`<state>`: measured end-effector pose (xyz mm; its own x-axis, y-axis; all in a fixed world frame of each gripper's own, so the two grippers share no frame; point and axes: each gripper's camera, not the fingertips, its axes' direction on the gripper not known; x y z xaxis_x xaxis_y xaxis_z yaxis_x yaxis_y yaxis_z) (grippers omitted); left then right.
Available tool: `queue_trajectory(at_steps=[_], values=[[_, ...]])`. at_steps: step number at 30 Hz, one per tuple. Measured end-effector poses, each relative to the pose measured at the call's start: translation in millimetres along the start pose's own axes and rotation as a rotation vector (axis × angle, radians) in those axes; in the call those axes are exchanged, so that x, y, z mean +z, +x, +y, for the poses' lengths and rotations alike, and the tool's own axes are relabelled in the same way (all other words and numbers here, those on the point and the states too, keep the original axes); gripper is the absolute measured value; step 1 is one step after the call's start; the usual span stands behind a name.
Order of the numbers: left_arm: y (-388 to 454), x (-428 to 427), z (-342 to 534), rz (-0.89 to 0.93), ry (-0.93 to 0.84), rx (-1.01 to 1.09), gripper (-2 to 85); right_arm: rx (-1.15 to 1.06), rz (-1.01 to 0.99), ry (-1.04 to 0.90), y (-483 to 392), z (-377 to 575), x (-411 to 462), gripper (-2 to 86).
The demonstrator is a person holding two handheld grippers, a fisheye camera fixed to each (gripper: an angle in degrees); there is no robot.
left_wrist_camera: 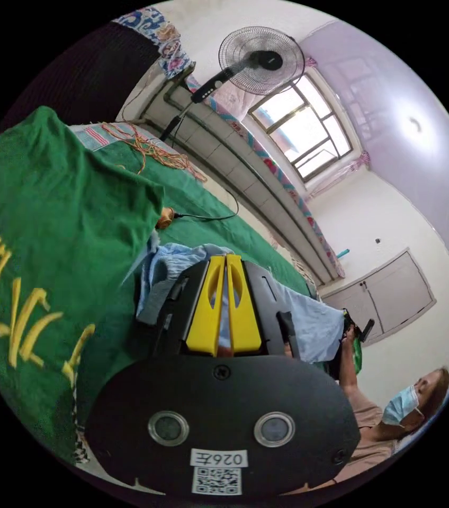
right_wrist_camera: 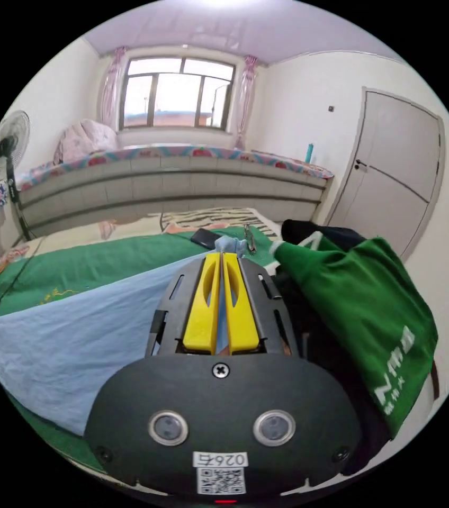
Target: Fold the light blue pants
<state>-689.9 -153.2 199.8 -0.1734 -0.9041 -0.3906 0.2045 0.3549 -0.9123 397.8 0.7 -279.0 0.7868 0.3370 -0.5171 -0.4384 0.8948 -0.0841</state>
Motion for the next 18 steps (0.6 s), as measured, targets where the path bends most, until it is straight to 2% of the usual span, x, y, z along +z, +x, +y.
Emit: queue_trajectory(at_steps=[2, 3, 4, 5, 8, 11, 13, 18], values=[[-6.8, 42.9, -27.3, -0.056, -0.027, -0.015, 0.7, -0.010, 0.001, -0.083, -29.7, -20.0, 45.7, -1.4], [-9.8, 53.5, -32.5, -0.072, -0.046, -0.024, 1.8, -0.053, 0.041, -0.196, -51.5, -31.0, 77.3, -1.3], [-17.0, 72.4, -40.0, -0.116, -0.096, -0.062, 4.0, -0.082, 0.077, -0.255, -62.2, -34.3, 91.0, -1.1], [-21.9, 87.3, -43.8, -0.125, -0.148, -0.067, 10.2, -0.143, 0.151, -0.308, -81.2, -36.7, 107.4, -0.7], [-18.6, 96.3, -33.5, -0.066, -0.182, 0.024, 17.5, -0.234, 0.248, -0.215, -111.7, -27.3, 96.7, 0.1], [-8.2, 79.7, 0.7, -0.086, -0.168, 0.078, 18.0, -0.303, 0.270, -0.143, -128.3, -7.5, 62.9, -0.1], [-4.4, 68.8, 27.0, -0.084, -0.179, 0.067, 16.6, -0.334, 0.235, -0.132, -137.1, 5.6, 41.2, -0.7], [-7.6, 38.2, 94.2, -0.009, -0.125, 0.023, 10.8, -0.497, -0.105, -0.105, -206.2, 29.9, -30.3, -1.0]])
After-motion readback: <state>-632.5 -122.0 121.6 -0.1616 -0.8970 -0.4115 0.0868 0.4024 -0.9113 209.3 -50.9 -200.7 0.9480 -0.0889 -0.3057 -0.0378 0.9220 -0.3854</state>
